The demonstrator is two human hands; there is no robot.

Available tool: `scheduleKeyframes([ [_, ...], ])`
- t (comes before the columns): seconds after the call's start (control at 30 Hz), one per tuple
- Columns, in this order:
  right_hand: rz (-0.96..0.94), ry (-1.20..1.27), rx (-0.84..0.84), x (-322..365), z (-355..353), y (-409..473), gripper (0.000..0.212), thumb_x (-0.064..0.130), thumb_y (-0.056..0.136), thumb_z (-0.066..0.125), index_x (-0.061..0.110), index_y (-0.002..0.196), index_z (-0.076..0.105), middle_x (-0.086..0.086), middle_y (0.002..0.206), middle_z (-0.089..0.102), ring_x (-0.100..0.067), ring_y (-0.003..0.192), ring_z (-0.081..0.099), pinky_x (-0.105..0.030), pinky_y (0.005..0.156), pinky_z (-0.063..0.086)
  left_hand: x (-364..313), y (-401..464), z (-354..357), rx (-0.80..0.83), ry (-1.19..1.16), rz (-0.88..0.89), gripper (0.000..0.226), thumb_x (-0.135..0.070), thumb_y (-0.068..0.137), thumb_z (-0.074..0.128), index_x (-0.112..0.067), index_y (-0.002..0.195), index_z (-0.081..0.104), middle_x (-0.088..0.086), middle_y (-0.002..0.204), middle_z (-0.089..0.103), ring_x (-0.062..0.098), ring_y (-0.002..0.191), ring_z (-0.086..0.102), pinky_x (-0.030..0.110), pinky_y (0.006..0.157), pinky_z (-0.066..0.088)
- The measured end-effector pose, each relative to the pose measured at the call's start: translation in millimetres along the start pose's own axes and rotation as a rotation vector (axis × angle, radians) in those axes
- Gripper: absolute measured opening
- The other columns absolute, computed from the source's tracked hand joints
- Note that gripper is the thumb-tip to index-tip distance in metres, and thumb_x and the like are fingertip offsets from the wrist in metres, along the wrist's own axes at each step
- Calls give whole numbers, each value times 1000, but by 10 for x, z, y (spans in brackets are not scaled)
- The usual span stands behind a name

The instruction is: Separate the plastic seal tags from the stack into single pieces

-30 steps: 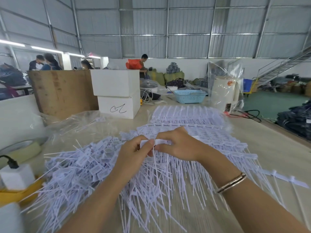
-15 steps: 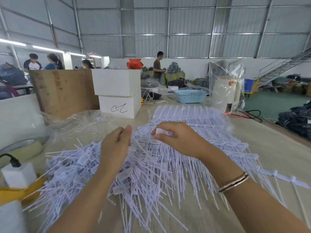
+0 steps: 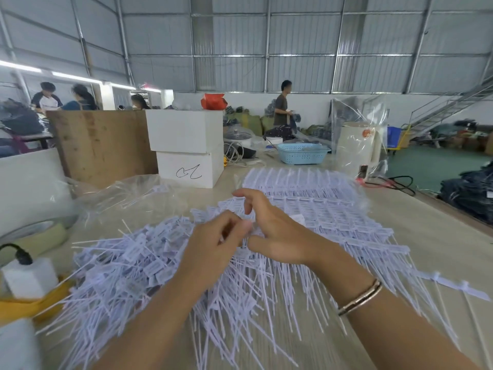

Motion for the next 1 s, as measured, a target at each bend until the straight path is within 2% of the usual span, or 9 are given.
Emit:
scheduleKeyframes([
  [0.13,4,-12,67,-17,-7,-13,69,26,80,56,41,137,21,13,117,32,-10,97,44,-31,87,36,112,-18,111,68,-89,-81,24,-30,91,59,-27,68,53,-10,50,48,9,48,37,16,48,30],
  [0.23,18,-154,60,-111,-123,-3,35,26,91,57,23,125,51,15,107,48,-4,100,42,-32,96,27,184,10,4,45,-156,-134,32,-27,94,54,-34,64,52,-9,56,54,17,57,44,27,58,36],
  [0.4,69,-80,52,-152,-134,20,18,28,94,56,14,96,66,-3,88,65,-19,83,58,-38,77,46,169,12,46,51,-146,-164,25,-30,94,53,-24,70,54,-4,58,61,22,58,50,30,60,41],
  [0.53,48,-19,10,-156,-90,27,12,32,90,61,23,85,65,7,72,60,-2,63,51,-23,62,41,174,9,22,22,-125,-178,34,-34,93,55,-19,62,56,1,57,62,25,58,54,24,60,45],
  [0.63,-35,-62,-71,-101,-97,45,11,26,90,63,17,88,69,1,78,65,-11,71,57,-35,69,47,180,-9,21,43,-330,-289,35,-39,84,59,-24,53,55,-3,49,52,12,50,46,18,58,41],
  [0.77,-163,-121,-231,35,-177,38,15,23,91,60,12,88,70,1,85,67,-19,78,62,-45,79,46,228,29,-21,-60,-734,-434,42,-33,83,58,-19,44,53,-1,45,45,10,46,41,29,62,33],
  [0.83,-162,-94,-290,64,-228,22,16,26,92,59,14,90,69,7,87,64,-15,79,61,-44,80,46,253,53,-163,-171,-513,-357,47,-31,93,54,-22,46,50,-4,47,46,8,47,42,28,62,35],
  [0.9,-126,-101,-303,55,-254,20,16,30,92,59,19,97,69,16,88,57,-12,82,59,-39,81,45,250,45,-329,-299,-104,-217,42,-38,92,54,-21,54,47,-2,49,46,6,46,40,24,53,34],
  [1.0,-36,-131,-243,-6,-203,40,27,36,94,53,26,118,62,13,99,49,-14,88,57,-32,84,41,267,33,-444,-377,350,-107,36,-44,87,58,-16,67,46,2,56,47,20,56,48,33,54,36],
])
Point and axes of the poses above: each hand's wrist, its own y-axis towards the middle knuckle, its own z-axis out of the palm, x = y × z, the point moved 5 cm from there along y, towards the middle knuckle
